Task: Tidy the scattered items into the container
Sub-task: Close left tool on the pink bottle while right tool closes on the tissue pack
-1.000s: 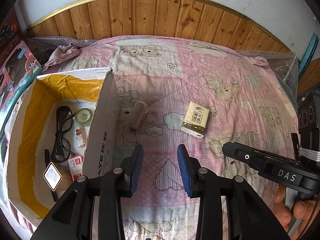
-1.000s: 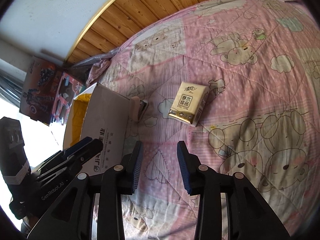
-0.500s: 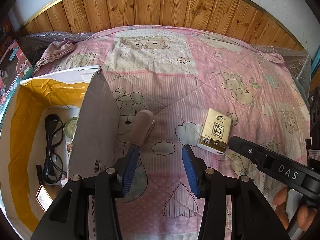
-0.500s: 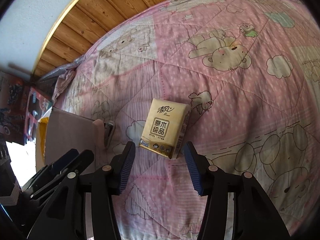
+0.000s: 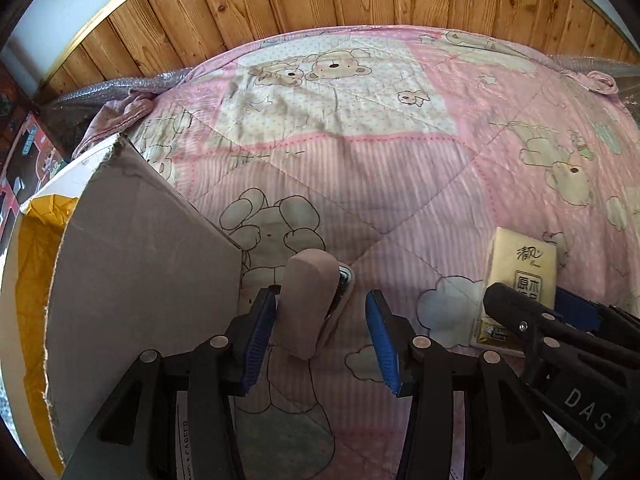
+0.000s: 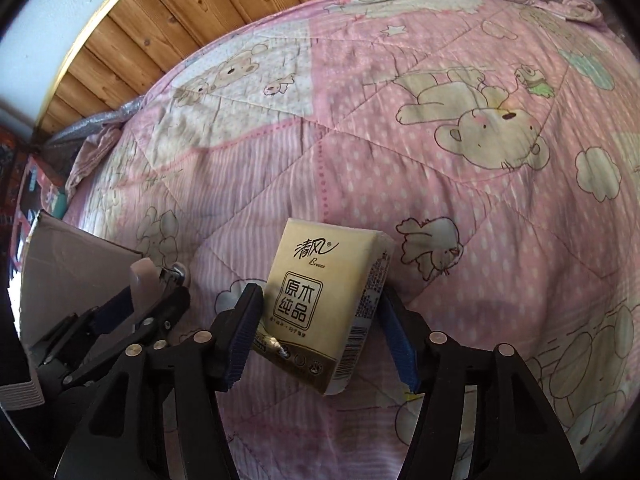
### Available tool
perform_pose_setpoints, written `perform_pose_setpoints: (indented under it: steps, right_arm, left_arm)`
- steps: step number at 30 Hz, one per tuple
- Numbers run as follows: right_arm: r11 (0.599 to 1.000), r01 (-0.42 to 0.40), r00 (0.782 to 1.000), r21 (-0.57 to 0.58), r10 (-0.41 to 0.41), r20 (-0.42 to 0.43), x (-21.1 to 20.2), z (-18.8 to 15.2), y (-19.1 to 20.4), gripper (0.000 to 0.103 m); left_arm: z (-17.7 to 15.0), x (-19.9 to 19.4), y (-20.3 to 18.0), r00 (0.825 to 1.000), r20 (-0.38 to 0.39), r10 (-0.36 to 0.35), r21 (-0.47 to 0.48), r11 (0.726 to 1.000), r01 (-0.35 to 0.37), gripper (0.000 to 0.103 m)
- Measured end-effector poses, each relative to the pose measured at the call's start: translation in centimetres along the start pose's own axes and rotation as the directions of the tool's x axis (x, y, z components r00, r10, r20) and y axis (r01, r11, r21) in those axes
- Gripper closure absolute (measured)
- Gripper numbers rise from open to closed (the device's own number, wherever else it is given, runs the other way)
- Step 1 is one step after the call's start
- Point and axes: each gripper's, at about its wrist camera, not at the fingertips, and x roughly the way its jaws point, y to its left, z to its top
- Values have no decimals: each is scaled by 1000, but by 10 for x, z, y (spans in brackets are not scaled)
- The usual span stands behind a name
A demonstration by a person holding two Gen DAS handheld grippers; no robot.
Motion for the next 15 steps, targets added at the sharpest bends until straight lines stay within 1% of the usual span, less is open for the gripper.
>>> perform_pose_setpoints:
  steps: [1,2,3,4,5,6,7,8,9,10,13,15]
  right_arm:
    - [1000,-8,1000,-5,8,0,0,1,-1,39]
    - [1000,-14,1000,-9,14,-3,0,1,-2,41]
    - [1000,-20,1000,-12,20,-8,-1,2,-4,44]
    - [1000,-22,1000,-12,22,-14,-2,2,-8,49]
    - [1000,-15,1000,-11,15,-11,-5,3,-11,51]
    - [1000,-2,1000,-12,2,-2,-9,3,-15,54]
    - [1000,9,1000,-10,-9,4,-13,4,-20,56]
    - [1000,20,1000,-4,-20,11,-17,5,-26,57]
    - [999,37,999,1,-37,20,-21,6,-33,57]
    - [999,44,999,12,-44,25,-24,7,-40,57]
    - [998,16,1000,66,-17,20,-25,9,-57,54]
    - [997,-3,1000,82,2,20,-22,8,-60,52]
  left_arm:
    - [0,7,2,1000,-20,-13,-16,1000,12,55]
    - [0,13,2,999,-40,-10,-21,1000,10,55]
    - [-1,16,2,999,-39,-13,-27,1000,12,55]
    - [0,15,2,999,-32,-29,-36,999,28,55]
    - [1,15,4,998,-40,-54,-45,998,53,59]
    - [2,14,7,994,-45,-98,-61,994,96,70]
    - [2,12,9,985,-48,-163,-78,984,159,74]
    - [2,9,9,976,-47,-211,-85,975,207,74]
    - [1,5,7,975,-45,-220,-72,974,216,74]
    - [1,2,4,977,-42,-209,-50,977,207,74]
    - [2,-3,-1,985,-24,-170,-20,985,170,70]
    - [2,5,0,989,-41,-141,-36,990,140,53]
